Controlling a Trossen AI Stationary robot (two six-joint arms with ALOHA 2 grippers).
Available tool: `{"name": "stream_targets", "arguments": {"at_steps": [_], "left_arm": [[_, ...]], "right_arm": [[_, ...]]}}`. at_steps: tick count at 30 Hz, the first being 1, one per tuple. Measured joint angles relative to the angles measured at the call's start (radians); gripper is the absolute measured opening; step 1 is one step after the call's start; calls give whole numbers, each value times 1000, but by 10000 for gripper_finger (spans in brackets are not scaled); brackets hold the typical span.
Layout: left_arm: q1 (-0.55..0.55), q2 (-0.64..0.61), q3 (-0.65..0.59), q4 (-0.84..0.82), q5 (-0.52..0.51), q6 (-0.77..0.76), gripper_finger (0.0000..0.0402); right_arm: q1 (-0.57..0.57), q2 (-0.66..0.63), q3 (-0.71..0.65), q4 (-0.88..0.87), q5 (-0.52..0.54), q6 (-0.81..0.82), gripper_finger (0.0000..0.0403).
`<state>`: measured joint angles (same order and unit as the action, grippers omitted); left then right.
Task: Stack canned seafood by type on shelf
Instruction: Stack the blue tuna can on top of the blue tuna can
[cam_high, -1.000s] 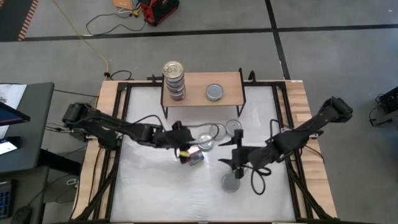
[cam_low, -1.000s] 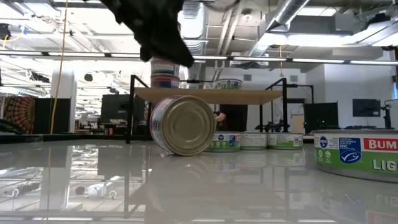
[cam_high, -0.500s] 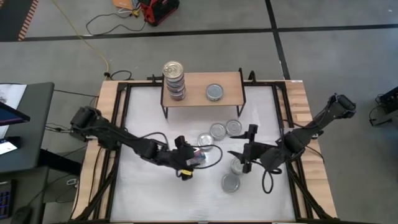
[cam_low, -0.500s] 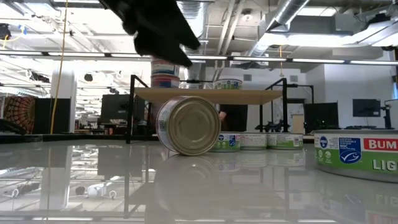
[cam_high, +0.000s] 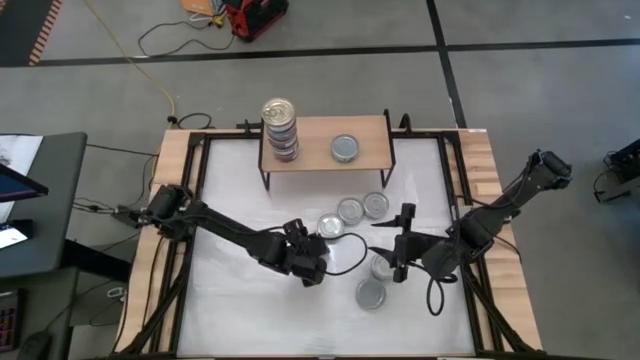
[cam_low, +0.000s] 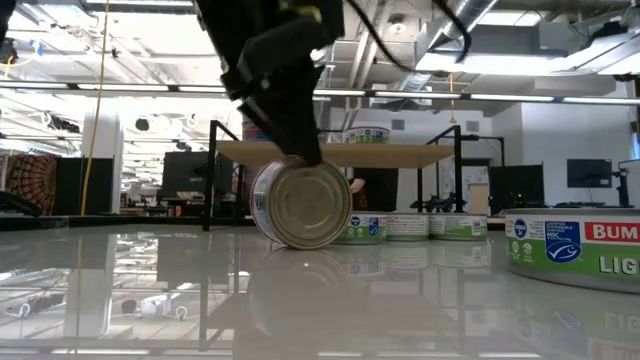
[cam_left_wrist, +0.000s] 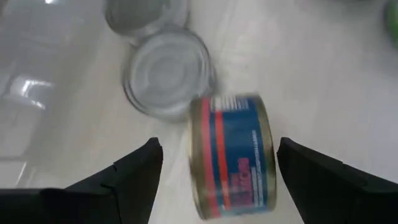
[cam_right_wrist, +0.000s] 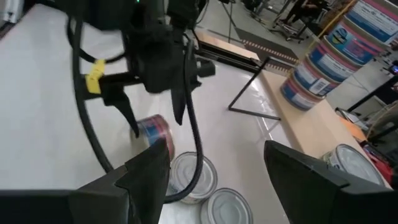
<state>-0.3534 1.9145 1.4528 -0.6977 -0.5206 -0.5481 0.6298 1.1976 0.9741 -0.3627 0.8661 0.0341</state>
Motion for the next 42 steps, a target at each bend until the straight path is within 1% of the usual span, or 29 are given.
{"name": "stream_targets", "arguments": {"at_steps": [3, 5, 8, 11, 16, 22, 27, 31, 33, 35, 37, 39, 40, 42], "left_arm": [[5, 20, 0, 1, 50, -19, 305], [11, 21, 0, -12, 66, -30, 305], [20, 21, 0, -11, 70, -41, 303], [21, 9, -1, -10, 63, -34, 292], [21, 18, 0, -17, 73, -12, 250], [21, 56, 0, 13, 110, 33, 184], [17, 59, 0, 20, 95, 53, 183], [5, 21, -4, -1, 66, 64, 183], [-6, -27, -3, -11, 15, 88, 183], [-21, -89, 14, -60, -94, 124, 183], [-34, -152, 37, -106, -251, 183, 183], [-45, -210, 59, -101, -445, 290, 183], [-53, -241, 70, -82, -534, 366, 183], [-62, -289, 87, -7, -694, 571, 183]], "right_arm": [[0, 0, 0, 4, 0, 4, 292], [-1, 0, 0, 4, 0, 8, 292], [0, 0, 0, 4, 0, 11, 292], [6, 0, 0, 4, 0, 11, 292], [6, 0, 0, 4, 0, 11, 292], [8, 0, 0, 9, 0, 11, 292], [23, 0, 0, 9, 1, 11, 292], [40, 0, 0, 7, 31, 10, 292], [48, 0, 0, 2, 46, 6, 292], [56, 0, 0, 8, 65, -3, 292], [57, -1, 0, 25, 84, -9, 292], [48, 0, 0, 40, 84, -13, 292], [45, 0, 0, 46, 85, -12, 292], [41, 1, 0, 43, 85, 5, 292]]}}
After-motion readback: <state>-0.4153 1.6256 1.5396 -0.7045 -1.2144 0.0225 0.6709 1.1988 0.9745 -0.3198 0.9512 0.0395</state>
